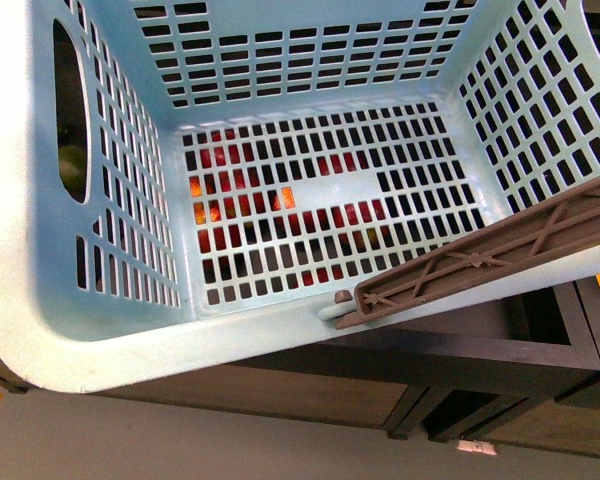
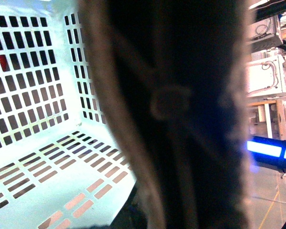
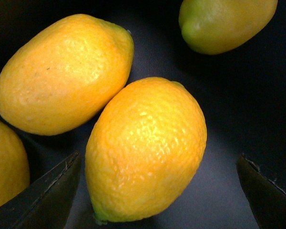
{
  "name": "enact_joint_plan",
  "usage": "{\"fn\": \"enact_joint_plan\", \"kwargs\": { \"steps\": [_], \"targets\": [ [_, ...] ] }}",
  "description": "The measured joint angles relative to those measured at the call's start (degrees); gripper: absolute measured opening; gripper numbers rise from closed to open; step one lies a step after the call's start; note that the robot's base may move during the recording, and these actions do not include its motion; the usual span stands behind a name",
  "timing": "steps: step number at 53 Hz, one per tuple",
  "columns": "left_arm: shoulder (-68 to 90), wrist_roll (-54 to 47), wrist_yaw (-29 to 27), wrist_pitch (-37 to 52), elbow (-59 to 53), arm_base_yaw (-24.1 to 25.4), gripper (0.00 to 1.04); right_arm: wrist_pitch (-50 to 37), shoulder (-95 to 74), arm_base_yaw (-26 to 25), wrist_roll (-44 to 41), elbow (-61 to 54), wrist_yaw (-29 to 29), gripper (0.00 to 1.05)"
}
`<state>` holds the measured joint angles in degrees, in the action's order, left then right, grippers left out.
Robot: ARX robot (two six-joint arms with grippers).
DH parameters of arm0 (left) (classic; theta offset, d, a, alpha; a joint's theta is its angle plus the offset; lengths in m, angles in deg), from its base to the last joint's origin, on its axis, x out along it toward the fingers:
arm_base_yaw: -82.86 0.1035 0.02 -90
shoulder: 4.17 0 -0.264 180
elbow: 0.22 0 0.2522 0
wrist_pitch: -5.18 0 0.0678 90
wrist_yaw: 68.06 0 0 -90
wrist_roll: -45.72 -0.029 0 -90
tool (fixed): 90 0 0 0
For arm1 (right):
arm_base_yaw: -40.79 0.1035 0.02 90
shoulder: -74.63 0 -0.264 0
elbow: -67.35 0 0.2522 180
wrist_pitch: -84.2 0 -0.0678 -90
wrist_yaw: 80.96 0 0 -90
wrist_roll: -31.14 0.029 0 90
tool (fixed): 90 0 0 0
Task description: Pick lemon and mango into basket
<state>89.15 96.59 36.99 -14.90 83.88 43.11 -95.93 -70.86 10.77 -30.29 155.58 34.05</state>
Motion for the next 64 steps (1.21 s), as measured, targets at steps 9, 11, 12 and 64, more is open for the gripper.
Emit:
{"fn": "enact_joint_plan", "kwargs": {
  "steps": [9,11,12,64],
  "targets": [
    [0.0,0.0,0.0,0.0,0.0,0.0,0.04,0.2,-1.3,0.8,1.1,1.9,-0.5,0.96],
    [0.0,0.0,0.0,0.0,0.0,0.0,0.04,0.2,-1.7,0.9,1.6,2.2,-0.7,0.96],
    [0.0,0.0,0.0,0.0,0.0,0.0,0.04,0.2,-1.8,1.0,1.7,2.4,-0.7,0.96],
    [0.0,0.0,0.0,0.0,0.0,0.0,0.04,-3.2,-2.0,0.4,5.5,-0.4,0.0,0.66]
  ]
}}
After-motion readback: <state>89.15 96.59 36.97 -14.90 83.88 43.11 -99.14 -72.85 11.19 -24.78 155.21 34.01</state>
